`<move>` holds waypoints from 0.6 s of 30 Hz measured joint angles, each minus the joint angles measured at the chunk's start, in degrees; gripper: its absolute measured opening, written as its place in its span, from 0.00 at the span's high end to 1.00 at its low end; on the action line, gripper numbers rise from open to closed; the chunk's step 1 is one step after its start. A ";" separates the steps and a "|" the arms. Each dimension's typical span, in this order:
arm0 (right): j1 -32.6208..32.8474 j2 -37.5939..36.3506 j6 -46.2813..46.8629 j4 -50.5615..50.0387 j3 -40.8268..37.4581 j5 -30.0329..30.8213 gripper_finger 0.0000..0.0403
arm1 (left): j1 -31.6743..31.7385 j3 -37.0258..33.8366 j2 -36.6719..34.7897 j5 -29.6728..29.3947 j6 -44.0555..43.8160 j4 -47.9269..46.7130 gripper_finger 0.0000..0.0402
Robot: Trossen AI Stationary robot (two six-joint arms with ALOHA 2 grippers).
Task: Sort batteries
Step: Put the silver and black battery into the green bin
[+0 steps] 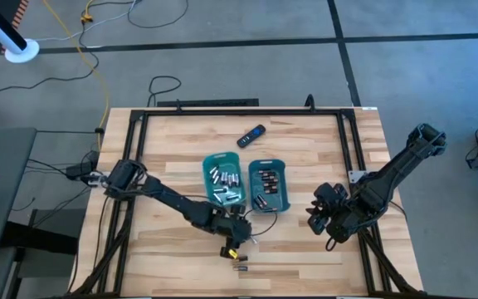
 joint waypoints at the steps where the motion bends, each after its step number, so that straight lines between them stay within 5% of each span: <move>1: 0.00 0.00 0.42 0.04 0.00 0.00 0.57 | 0.38 0.00 0.00 0.63 0.79 0.76 0.53; 18: 0.02 -0.02 3.29 1.10 -0.04 0.02 0.57 | 3.09 0.53 5.38 10.28 5.69 12.96 0.53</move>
